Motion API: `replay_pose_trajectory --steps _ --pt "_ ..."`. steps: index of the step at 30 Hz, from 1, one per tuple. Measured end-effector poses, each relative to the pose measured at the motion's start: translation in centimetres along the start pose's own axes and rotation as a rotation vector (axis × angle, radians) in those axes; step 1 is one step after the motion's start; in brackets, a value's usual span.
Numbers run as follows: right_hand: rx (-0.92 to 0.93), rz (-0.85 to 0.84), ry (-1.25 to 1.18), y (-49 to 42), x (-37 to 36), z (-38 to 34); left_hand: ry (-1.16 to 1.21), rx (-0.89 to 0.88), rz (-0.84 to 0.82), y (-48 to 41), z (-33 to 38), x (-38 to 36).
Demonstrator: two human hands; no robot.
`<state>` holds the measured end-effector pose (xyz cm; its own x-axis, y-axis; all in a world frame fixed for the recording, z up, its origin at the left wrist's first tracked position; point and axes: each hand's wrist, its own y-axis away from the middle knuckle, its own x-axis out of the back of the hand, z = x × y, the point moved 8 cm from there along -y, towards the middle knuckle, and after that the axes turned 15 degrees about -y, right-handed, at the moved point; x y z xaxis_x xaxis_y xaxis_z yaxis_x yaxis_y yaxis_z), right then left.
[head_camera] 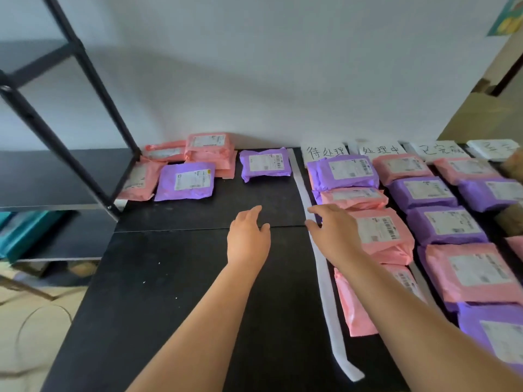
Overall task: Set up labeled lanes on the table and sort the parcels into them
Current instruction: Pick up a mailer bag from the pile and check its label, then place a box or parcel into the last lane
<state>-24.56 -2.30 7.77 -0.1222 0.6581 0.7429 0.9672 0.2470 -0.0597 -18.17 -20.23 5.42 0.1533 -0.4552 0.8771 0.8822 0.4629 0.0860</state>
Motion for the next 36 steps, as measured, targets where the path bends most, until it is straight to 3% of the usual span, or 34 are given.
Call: replay_pose_trajectory --steps 6,13,19,36 --pt "-0.004 -0.052 -0.029 -2.3 -7.7 -8.0 -0.043 0.045 0.038 -3.1 -9.8 5.8" --pt "-0.003 -0.117 -0.003 -5.2 -17.8 -15.8 -0.164 -0.038 0.007 -8.8 -19.0 9.4" --pt "-0.054 -0.183 0.118 -8.9 -23.6 -16.4 -0.211 -0.079 -0.072 -14.9 -23.1 8.4" --pt "0.081 -0.407 0.278 -21.6 -37.3 -14.7 -0.569 -0.155 -0.203 -30.3 -28.7 0.5"
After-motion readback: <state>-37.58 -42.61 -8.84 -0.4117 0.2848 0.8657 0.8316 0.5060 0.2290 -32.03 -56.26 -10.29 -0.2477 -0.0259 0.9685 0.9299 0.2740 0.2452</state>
